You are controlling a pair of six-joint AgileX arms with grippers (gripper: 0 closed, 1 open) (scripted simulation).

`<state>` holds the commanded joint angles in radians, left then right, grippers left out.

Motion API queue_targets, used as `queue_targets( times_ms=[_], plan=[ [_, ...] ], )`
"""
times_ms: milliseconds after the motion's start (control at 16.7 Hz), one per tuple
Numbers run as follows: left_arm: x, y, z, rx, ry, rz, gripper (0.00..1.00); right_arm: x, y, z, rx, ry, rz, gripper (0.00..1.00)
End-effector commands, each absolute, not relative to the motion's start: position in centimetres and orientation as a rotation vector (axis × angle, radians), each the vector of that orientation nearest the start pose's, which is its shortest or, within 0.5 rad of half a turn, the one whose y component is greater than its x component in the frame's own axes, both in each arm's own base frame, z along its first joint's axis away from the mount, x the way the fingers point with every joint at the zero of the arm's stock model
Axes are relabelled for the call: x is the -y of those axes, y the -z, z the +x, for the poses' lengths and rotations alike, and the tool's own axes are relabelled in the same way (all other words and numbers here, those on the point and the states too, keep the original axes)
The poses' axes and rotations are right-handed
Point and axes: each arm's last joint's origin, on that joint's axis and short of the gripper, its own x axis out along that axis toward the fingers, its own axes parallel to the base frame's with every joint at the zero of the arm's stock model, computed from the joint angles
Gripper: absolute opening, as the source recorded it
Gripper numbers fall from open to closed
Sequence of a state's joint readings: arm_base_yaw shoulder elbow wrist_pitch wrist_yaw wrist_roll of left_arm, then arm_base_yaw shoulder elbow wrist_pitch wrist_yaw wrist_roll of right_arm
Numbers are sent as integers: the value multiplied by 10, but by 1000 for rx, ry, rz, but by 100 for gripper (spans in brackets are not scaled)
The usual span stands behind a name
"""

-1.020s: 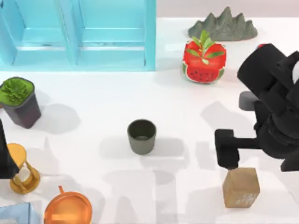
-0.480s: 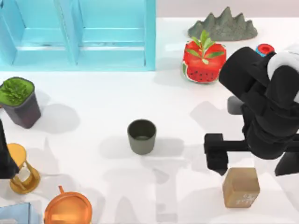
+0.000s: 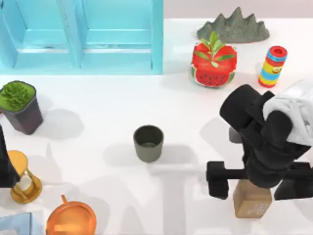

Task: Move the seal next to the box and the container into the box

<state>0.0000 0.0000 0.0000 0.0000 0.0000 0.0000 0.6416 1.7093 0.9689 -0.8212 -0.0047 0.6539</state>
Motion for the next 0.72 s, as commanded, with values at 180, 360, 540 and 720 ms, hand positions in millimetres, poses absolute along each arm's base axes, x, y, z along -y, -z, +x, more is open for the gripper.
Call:
queue_targets(
  times_ms=[180,360,540,720],
  plan=[
    [1,-160,106,0,0,0,100,-170,-132,225,-1572,4,12,100],
    [1,-160,106,0,0,0,100,-170,-132,225,-1572,4,12,100],
    [1,-160,106,0,0,0,100,-170,-132,225,-1572,4,12,77],
    [1,-160,106,0,0,0,100,-170,-132,225,-1572,4,12,55]
  ],
)
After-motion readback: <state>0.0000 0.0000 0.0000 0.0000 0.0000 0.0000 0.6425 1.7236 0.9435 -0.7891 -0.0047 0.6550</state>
